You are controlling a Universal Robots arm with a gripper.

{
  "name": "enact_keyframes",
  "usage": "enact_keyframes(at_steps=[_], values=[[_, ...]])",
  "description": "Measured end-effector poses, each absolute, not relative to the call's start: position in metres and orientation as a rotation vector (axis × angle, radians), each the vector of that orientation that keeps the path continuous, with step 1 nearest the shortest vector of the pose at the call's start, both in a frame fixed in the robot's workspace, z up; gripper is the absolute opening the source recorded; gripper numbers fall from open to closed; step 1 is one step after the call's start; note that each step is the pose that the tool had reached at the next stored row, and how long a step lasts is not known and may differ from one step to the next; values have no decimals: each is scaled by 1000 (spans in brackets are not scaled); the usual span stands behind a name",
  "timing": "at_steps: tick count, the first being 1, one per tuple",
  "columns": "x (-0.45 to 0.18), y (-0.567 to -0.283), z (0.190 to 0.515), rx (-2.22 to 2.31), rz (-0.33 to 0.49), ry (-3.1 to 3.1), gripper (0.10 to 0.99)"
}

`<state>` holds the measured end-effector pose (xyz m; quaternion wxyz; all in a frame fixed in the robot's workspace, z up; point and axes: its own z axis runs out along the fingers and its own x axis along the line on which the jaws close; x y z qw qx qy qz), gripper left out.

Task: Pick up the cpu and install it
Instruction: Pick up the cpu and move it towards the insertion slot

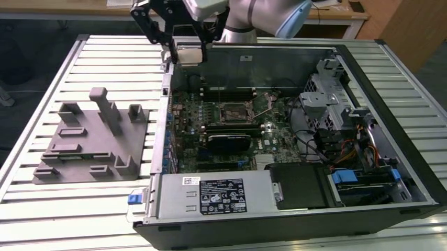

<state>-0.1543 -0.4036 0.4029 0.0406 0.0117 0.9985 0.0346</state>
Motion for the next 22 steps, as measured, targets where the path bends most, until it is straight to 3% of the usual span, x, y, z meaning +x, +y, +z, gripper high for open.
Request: enact_keyframes(at_steps=[22], values=[[-89,-403,401,36,106,3059,541]])
